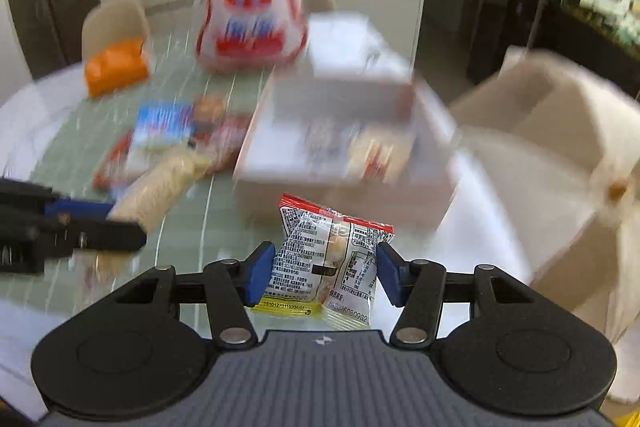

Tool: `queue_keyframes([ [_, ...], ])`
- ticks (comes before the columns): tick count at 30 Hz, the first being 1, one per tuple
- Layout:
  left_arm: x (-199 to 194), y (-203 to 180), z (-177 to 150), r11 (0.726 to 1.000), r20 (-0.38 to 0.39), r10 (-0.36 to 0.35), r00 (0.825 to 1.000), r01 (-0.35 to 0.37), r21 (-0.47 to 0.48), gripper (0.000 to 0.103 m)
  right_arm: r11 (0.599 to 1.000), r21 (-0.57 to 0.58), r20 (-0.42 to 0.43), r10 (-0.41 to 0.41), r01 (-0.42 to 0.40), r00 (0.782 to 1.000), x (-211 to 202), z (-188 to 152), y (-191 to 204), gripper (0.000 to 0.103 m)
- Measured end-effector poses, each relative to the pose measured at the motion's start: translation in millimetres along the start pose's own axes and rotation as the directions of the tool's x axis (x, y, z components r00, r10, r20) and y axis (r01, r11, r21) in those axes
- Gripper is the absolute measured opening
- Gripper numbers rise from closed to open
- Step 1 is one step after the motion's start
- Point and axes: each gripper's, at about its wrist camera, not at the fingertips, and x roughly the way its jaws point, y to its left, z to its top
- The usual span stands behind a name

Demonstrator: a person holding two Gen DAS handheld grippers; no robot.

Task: Organize snacks

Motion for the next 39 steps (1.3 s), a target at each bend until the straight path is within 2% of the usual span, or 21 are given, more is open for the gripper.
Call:
queue_keyframes([
  [4, 35, -10, 73, 1.000, 0.071, 0.006, 0.997, -0.005, -0.020, 0.033, 0.999, -0.036, 0.111, -0.024, 0.028, 0.994, -3, 59, -30, 0.055],
  [8, 102, 5, 116, 0.990, 0.014, 0.019, 1.000, -0.017, -0.141, 0.033, 0.997, -0.070, 0.119, -0.015, 0.023, 0.993, 25, 87, -51, 0.055],
  [12, 156, 23, 116, 0.976, -0.065, 0.046, 0.997, -0.059, -0.211, 0.034, 0.997, -0.057, 0.059, 0.056, -0.052, 0.997, 67, 85, -63, 0.055],
  [15, 190, 35, 104, 0.970, -0.169, 0.070, 0.983, -0.106, -0.217, 0.034, 0.994, -0.038, -0.014, 0.104, -0.104, 0.994, 107, 76, -63, 0.055],
  [17, 200, 38, 97, 0.971, -0.182, 0.110, 0.977, -0.145, -0.191, 0.033, 0.991, -0.044, -0.063, 0.123, -0.125, 0.990, 131, 70, -62, 0.056],
  [20, 190, 43, 92, 0.966, -0.121, 0.088, 0.989, -0.114, -0.232, 0.034, 0.988, -0.049, -0.134, 0.136, -0.144, 0.982, 154, 63, -60, 0.058],
  [22, 174, 49, 93, 0.961, -0.064, 0.057, 0.996, -0.072, -0.268, 0.034, 0.985, -0.043, -0.140, 0.157, -0.165, 0.978, 156, 57, -60, 0.063],
  [24, 156, 54, 94, 0.957, -0.032, 0.101, 0.994, -0.106, -0.269, 0.033, 0.985, -0.031, -0.132, 0.164, -0.170, 0.977, 157, 55, -63, 0.068],
  [27, 127, 63, 95, 0.937, 0.003, 0.217, 0.976, -0.208, -0.279, 0.033, 0.983, 0.006, -0.132, 0.181, -0.182, 0.975, 154, 54, -69, 0.068],
  [30, 95, 83, 86, 0.896, 0.027, 0.339, 0.940, -0.314, -0.313, 0.033, 0.979, 0.066, -0.128, 0.202, -0.195, 0.971, 142, 45, -76, 0.068],
  [32, 83, 100, 76, 0.860, -0.007, 0.413, 0.910, -0.393, -0.326, 0.033, 0.977, 0.093, -0.128, 0.201, -0.190, 0.971, 135, 38, -76, 0.068],
  [34, 77, 117, 65, 0.829, -0.047, 0.458, 0.888, -0.446, -0.336, 0.033, 0.980, 0.105, -0.127, 0.181, -0.168, 0.975, 128, 31, -72, 0.068],
  [36, 72, 129, 49, 0.814, -0.077, 0.474, 0.877, -0.470, -0.341, 0.033, 0.982, 0.111, -0.121, 0.163, -0.150, 0.979, 120, 25, -69, 0.068],
  [39, 64, 137, 27, 0.826, -0.104, 0.459, 0.882, -0.467, -0.316, 0.033, 0.985, 0.120, -0.100, 0.137, -0.124, 0.986, 103, 15, -59, 0.068],
])
